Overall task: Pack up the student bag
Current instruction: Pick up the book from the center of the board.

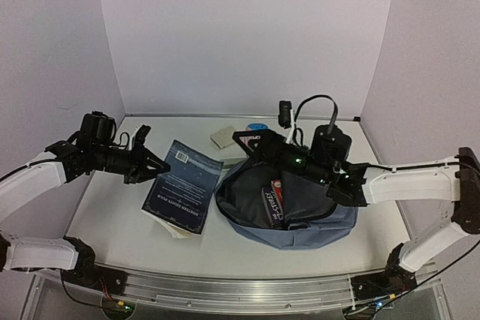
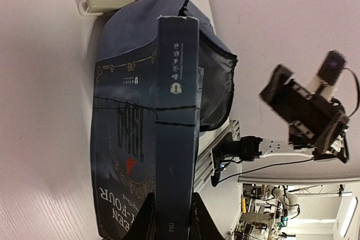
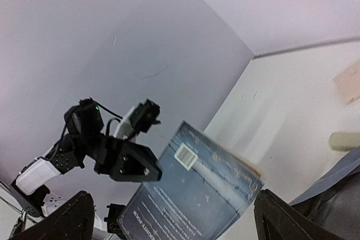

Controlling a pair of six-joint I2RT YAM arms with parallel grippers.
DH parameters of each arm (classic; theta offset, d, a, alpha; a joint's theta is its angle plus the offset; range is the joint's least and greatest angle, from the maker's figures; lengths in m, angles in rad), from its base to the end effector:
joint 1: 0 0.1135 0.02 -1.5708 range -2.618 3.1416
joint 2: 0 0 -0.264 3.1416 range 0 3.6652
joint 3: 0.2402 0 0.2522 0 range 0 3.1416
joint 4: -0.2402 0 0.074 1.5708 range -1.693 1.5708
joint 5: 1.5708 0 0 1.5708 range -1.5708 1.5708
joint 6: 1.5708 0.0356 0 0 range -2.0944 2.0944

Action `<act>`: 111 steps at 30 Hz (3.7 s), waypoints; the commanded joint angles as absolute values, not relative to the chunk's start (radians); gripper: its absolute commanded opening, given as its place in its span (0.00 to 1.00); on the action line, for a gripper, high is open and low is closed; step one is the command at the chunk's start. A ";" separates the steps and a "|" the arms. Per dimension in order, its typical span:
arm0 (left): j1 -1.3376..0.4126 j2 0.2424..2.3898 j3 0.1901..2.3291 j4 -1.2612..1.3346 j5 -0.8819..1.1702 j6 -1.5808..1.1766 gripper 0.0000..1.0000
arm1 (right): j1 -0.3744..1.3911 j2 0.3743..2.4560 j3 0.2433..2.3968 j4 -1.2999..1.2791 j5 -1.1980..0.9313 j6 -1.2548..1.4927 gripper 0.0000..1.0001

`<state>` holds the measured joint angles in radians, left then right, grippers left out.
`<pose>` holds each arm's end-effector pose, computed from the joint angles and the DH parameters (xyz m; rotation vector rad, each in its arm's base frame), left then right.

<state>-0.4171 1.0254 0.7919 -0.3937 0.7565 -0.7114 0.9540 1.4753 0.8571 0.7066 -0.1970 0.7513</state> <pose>0.1877 -0.1099 0.2823 0.1261 2.3821 -1.4230 0.1897 0.2795 0.2928 -0.3492 1.6472 1.4862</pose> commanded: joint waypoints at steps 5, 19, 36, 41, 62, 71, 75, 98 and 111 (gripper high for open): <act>-0.622 1.175 0.991 -0.365 0.883 -0.539 0.00 | 0.879 1.340 0.903 0.342 -0.371 0.459 0.98; -0.769 1.370 1.142 -0.367 1.078 -0.449 0.00 | 0.863 1.274 0.941 0.194 -0.605 0.388 0.98; -0.799 1.392 1.212 -0.415 1.150 -0.396 0.00 | 0.836 1.395 0.994 0.169 -0.977 0.432 0.70; -0.799 1.403 1.254 -0.439 1.157 -0.364 0.00 | 0.839 1.393 0.973 0.169 -1.034 0.450 0.55; -0.727 1.324 1.195 -0.301 0.831 -0.426 0.63 | 0.843 1.209 0.917 0.197 -0.668 0.571 0.00; -0.644 1.147 0.979 0.053 0.732 -0.603 1.00 | 0.839 0.990 0.845 0.338 -0.404 0.676 0.00; -0.644 1.167 0.981 0.089 0.778 -0.627 1.00 | 0.837 0.971 0.836 0.431 -0.423 0.720 0.00; -0.695 1.244 0.963 0.270 0.981 -0.676 0.64 | 0.837 1.069 0.781 0.757 -0.506 0.891 0.00; -0.701 1.272 0.950 0.302 1.037 -0.728 0.53 | 0.837 1.063 0.752 0.818 -0.477 0.919 0.00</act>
